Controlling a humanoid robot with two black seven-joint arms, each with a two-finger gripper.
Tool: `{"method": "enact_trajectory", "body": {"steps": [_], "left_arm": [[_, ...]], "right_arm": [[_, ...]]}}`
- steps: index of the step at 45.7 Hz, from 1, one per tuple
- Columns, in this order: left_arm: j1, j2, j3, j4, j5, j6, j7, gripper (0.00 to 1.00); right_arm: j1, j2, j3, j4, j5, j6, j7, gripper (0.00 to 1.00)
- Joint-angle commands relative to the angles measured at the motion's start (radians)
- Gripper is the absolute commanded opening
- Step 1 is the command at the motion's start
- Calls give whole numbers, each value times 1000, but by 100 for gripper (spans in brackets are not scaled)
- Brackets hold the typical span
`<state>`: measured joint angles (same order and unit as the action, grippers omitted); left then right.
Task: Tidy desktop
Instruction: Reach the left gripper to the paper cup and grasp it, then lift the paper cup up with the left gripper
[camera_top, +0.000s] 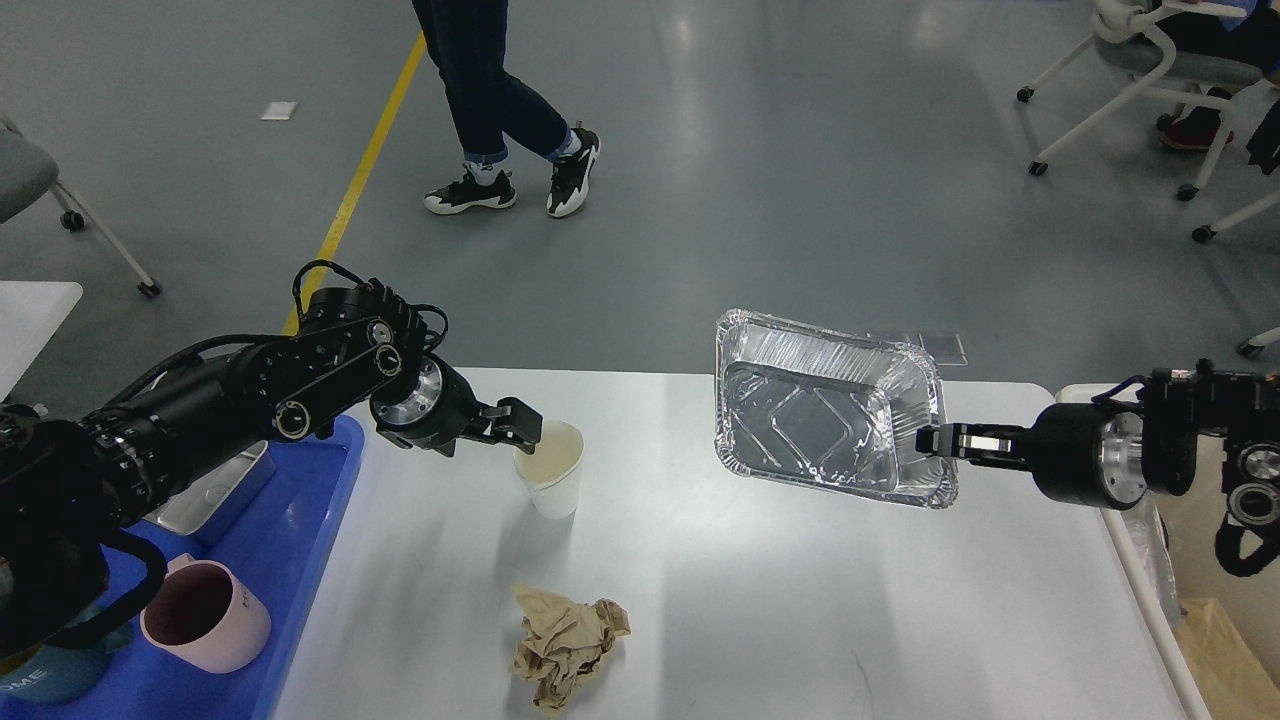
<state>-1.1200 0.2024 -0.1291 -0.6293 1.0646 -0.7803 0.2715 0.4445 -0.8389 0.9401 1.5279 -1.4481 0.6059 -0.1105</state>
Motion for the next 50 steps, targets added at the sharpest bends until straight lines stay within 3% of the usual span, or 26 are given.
{"method": "enact_trajectory", "body": {"steps": [1, 10, 20, 32, 34, 35, 37, 38, 43, 47, 50], "left_arm": [[8, -29, 2, 29, 0, 29, 2, 98], [16, -49, 32, 39, -3, 87, 2, 97], [9, -63, 34, 37, -5, 73, 0, 96], [14, -87, 69, 37, 1, 84, -2, 77], [12, -87, 69, 37, 1, 84, -3, 72], [12, -87, 69, 31, 1, 84, -3, 64], [9, -89, 71, 23, 1, 78, -2, 24], [14, -86, 72, 32, 3, 96, -14, 15], [11, -89, 71, 28, -6, 107, -12, 15], [8, -89, 71, 26, -6, 93, 1, 0], [3, -84, 71, 26, -6, 95, 12, 0]], "right_arm": [[-1, 0, 3, 0, 0, 0, 0, 0], [-3, 0, 9, 0, 2, 0, 0, 0], [-10, -11, 16, 0, 2, 0, 0, 0], [-18, -17, 23, 0, 2, 0, 0, 0], [-18, -17, 23, 0, 2, 0, 0, 0], [-18, -17, 23, 0, 2, 0, 0, 0], [-18, -16, 23, -2, 2, 0, 0, 0], [-18, -16, 23, 0, 2, 0, 0, 0], [-21, -16, 23, 0, 2, 0, 0, 0], [-23, -17, 23, 0, 2, 0, 0, 0], [-23, -16, 23, 0, 2, 0, 0, 0]]}}
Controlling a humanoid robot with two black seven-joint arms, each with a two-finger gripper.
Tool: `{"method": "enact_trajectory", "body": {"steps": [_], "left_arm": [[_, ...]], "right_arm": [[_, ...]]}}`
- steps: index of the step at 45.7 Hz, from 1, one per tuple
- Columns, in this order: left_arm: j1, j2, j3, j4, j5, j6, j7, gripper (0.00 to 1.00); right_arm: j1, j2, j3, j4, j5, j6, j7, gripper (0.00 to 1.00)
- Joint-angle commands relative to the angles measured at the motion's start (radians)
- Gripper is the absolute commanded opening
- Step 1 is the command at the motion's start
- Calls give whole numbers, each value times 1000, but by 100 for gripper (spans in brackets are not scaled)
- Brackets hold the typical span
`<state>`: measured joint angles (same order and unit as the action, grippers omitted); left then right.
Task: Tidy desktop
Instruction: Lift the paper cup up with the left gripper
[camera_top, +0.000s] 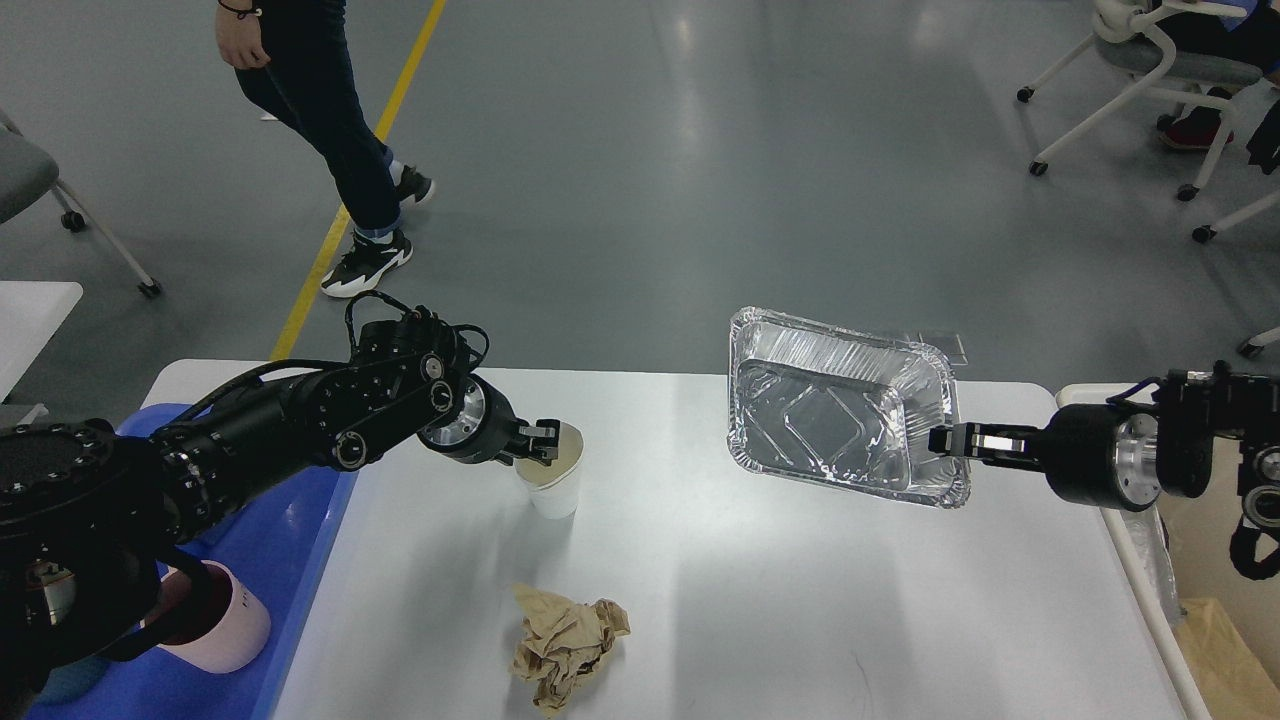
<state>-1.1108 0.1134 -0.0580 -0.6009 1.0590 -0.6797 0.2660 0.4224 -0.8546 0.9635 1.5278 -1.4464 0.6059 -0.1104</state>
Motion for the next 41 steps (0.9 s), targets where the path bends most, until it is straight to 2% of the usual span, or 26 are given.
{"method": "enact_trajectory", "body": {"steps": [1, 7, 12, 17, 23, 29, 41], "left_arm": [[-7, 6, 0, -2, -1, -8, 22, 0], [-15, 22, 0, -5, 1, -11, 27, 0], [-27, 45, -8, -5, -2, -11, 12, 0], [-44, 107, -25, -11, -7, -8, 6, 0], [-78, 230, -104, -57, -54, -11, -13, 0], [-129, 325, -198, -74, -105, -14, -13, 0], [-234, 376, -301, -74, -208, -30, -13, 0]], "right_arm": [[-1, 0, 0, 0, 0, 0, 0, 0], [-1, 0, 1, 0, 0, 0, 0, 0], [-2, 0, 4, -1, -2, 0, 0, 0], [-10, 0, 4, -1, 0, 0, 0, 0], [-20, 8, 4, -1, 0, 0, 0, 0], [-36, 17, -3, 0, 0, 3, 2, 0], [-51, 46, -22, 18, 0, 40, -5, 0]]}}
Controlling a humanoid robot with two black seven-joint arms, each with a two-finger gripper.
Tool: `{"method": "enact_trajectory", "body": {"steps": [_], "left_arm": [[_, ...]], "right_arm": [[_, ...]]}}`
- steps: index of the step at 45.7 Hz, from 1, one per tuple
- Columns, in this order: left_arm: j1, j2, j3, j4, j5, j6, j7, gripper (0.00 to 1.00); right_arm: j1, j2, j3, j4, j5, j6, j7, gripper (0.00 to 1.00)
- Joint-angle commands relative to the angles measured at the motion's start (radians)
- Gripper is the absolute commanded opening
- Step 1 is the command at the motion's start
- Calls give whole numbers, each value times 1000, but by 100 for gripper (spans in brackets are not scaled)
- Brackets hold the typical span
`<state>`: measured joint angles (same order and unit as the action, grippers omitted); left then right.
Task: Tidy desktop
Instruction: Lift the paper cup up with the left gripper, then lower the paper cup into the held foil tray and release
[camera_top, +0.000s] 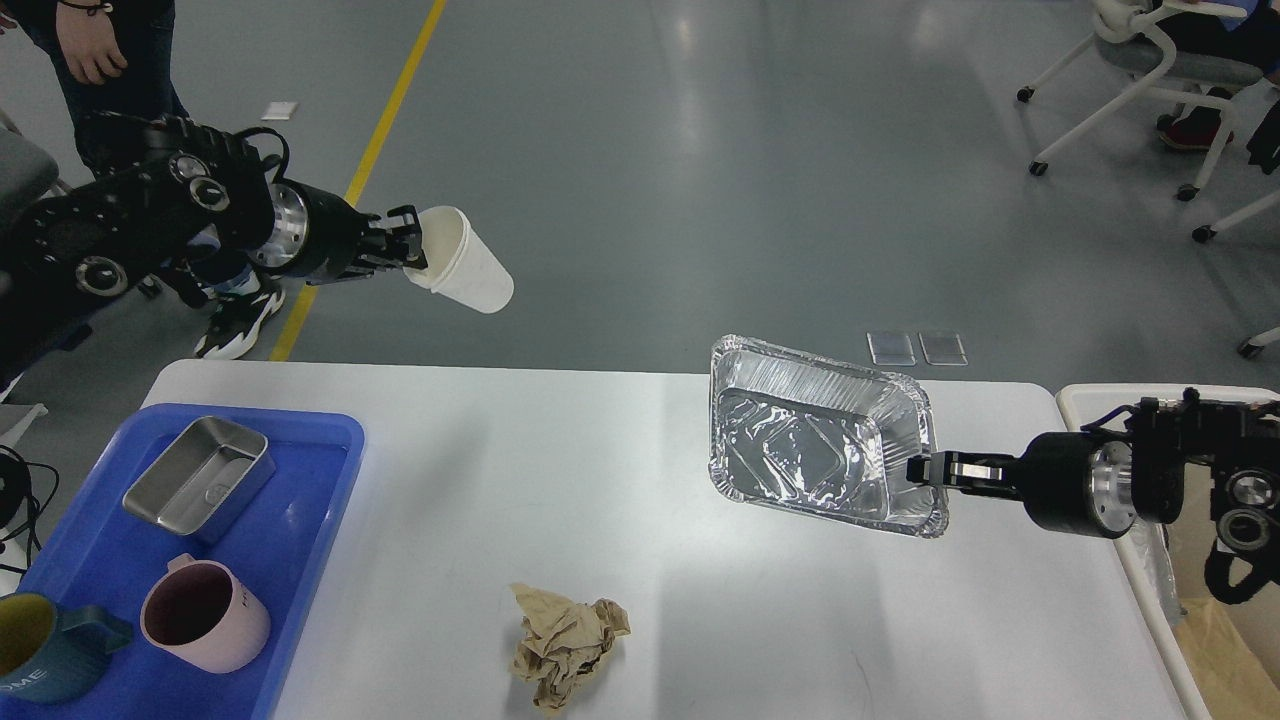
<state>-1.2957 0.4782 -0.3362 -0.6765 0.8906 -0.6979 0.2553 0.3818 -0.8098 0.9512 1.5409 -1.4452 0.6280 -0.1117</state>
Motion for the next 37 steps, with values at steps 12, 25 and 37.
{"method": "enact_trajectory", "body": {"steps": [12, 25, 37], "left_arm": [[-108, -94, 3, 2, -50, -57, -1, 0], [-191, -297, 129, 12, -50, -127, -21, 0], [-264, -404, 128, 14, -55, -141, -44, 0]], "right_arm": [[-11, 17, -17, 7, 0, 35, 1, 0], [2, 90, -32, 4, -4, 55, 0, 0], [17, 90, -32, -4, -6, 78, -2, 0]]}}
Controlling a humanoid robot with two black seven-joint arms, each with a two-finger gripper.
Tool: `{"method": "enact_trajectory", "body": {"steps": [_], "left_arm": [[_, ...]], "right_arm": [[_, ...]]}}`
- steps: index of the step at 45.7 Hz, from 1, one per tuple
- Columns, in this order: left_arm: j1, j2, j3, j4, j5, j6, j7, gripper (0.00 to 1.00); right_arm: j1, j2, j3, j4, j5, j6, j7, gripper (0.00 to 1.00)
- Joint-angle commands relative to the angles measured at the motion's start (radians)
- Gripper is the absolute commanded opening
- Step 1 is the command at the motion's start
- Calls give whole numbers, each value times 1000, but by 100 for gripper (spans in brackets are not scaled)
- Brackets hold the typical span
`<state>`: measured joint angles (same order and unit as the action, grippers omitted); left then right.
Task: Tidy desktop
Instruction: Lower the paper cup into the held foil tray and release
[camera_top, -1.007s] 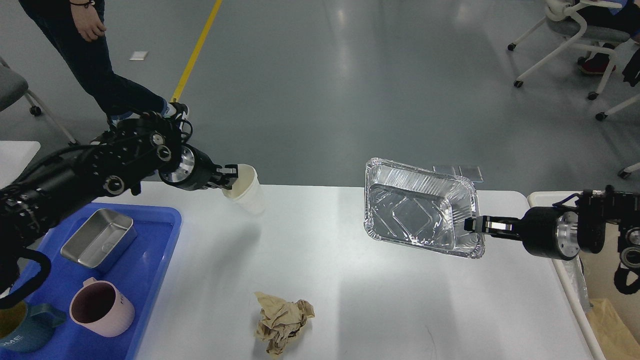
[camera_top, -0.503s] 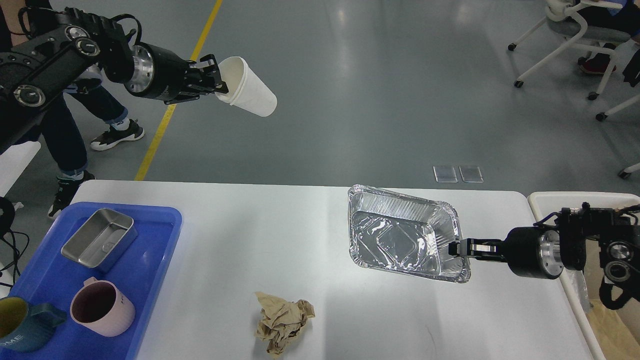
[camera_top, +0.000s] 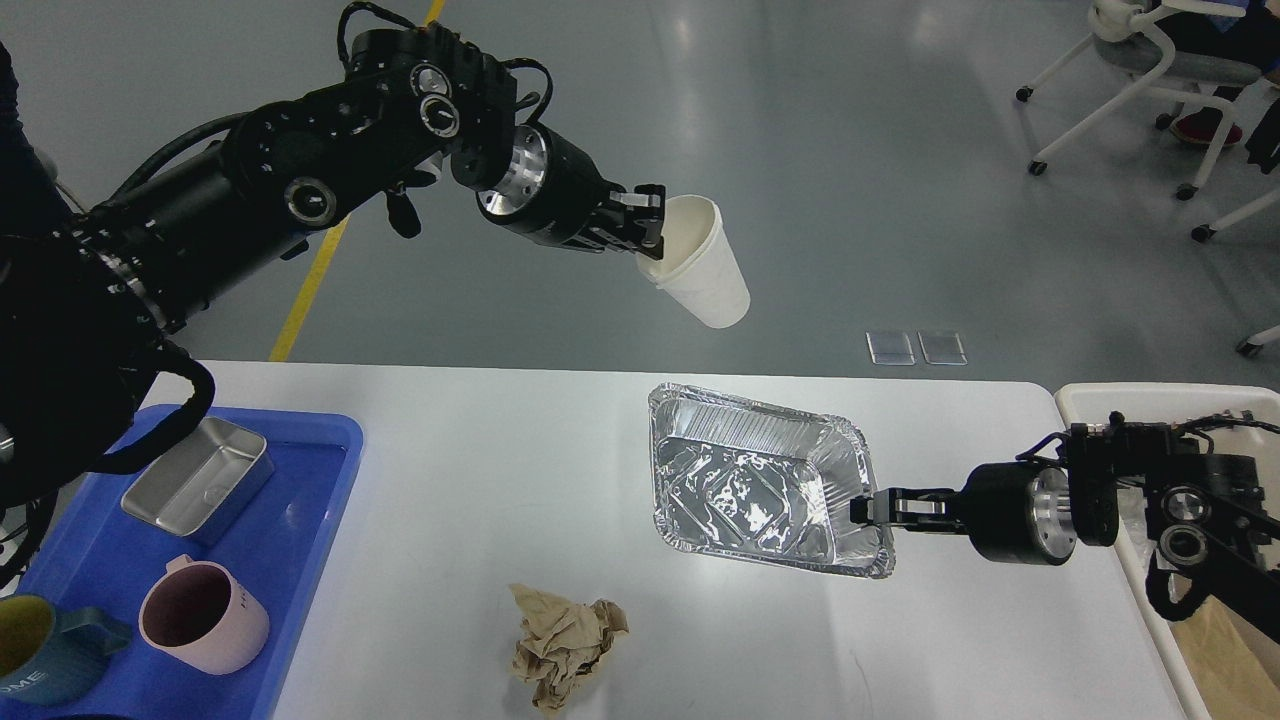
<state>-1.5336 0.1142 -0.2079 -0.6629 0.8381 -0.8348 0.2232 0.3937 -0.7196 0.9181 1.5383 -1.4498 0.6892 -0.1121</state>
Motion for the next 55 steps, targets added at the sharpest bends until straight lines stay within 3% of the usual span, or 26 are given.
{"method": "enact_trajectory", "body": {"steps": [1, 17, 25, 50, 53, 55], "left_arm": [[-31, -48, -1, 0, -2, -4, -15, 0], [-59, -175, 2, 0, -21, -75, -4, 0], [-57, -229, 71, 0, -21, -82, -2, 0], [-36, -232, 183, 3, -10, -107, -1, 2], [-34, -232, 186, 5, -10, -93, 1, 8], [-30, -232, 186, 11, -8, -73, 1, 21]], "right_arm": [[7, 0, 1, -1, -1, 18, -1, 0], [28, 2, 2, -3, -3, 19, -6, 0], [31, 2, 4, -3, -3, 19, -6, 0], [47, 5, 7, -12, -4, 16, -6, 0], [47, 6, 7, -12, -4, 16, -6, 0], [47, 5, 7, -12, -3, 16, -6, 0]]}}
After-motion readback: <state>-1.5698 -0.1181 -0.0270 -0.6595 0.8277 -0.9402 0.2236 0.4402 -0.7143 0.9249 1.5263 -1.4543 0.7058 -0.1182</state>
